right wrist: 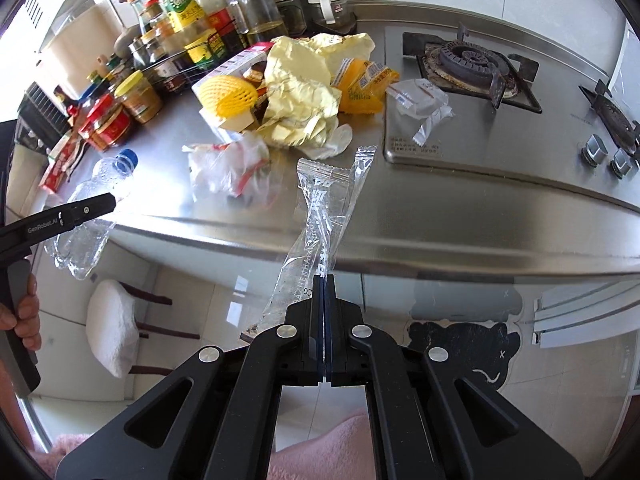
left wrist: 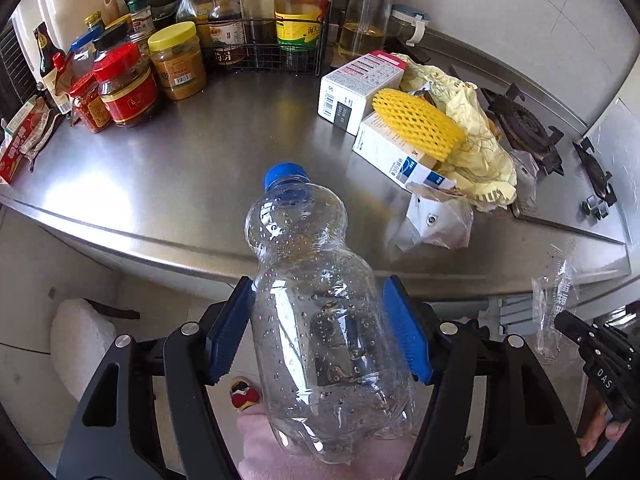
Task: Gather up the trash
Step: 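Carry the bottle and packet down over the floor trash bin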
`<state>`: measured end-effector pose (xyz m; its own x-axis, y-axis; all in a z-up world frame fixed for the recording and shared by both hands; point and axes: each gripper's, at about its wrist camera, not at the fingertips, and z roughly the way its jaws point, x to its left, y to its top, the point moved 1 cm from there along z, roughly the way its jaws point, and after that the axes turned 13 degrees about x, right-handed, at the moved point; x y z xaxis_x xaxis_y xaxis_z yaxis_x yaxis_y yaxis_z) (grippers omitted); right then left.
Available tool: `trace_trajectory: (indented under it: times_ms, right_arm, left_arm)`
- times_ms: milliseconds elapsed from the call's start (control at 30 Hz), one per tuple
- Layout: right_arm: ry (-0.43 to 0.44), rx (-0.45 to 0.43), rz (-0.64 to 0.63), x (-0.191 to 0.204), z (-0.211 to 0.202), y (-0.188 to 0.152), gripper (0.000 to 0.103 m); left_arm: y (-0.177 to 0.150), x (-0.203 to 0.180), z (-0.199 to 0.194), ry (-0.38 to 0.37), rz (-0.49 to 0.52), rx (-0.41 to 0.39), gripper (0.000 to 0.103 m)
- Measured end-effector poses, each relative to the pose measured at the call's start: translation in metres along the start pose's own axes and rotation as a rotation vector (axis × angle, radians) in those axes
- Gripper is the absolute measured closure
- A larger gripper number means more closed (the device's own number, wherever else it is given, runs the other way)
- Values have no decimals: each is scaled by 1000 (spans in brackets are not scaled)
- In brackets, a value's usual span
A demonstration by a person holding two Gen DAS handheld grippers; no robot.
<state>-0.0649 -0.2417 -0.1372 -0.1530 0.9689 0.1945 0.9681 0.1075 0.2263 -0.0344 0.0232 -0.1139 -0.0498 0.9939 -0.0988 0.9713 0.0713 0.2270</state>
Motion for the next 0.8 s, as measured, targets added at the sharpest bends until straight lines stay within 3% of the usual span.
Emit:
trace_trajectory:
  times_ms: [233, 367, 533, 800]
  right_arm:
    - [65, 77, 7, 13, 21, -48, 101]
    - [81, 148, 21, 17, 48, -66, 101]
    - [78, 232, 27, 12, 98, -76, 101]
    - [135, 245, 52, -7, 206, -88, 101]
  left_arm:
    - [-56, -15, 4, -40, 122, -10, 40]
    - [-73, -22, 33, -84, 160, 68, 40]
    - [-87, -34, 87, -110, 175, 147, 40]
    - [-93, -38, 218, -127, 148, 258, 40]
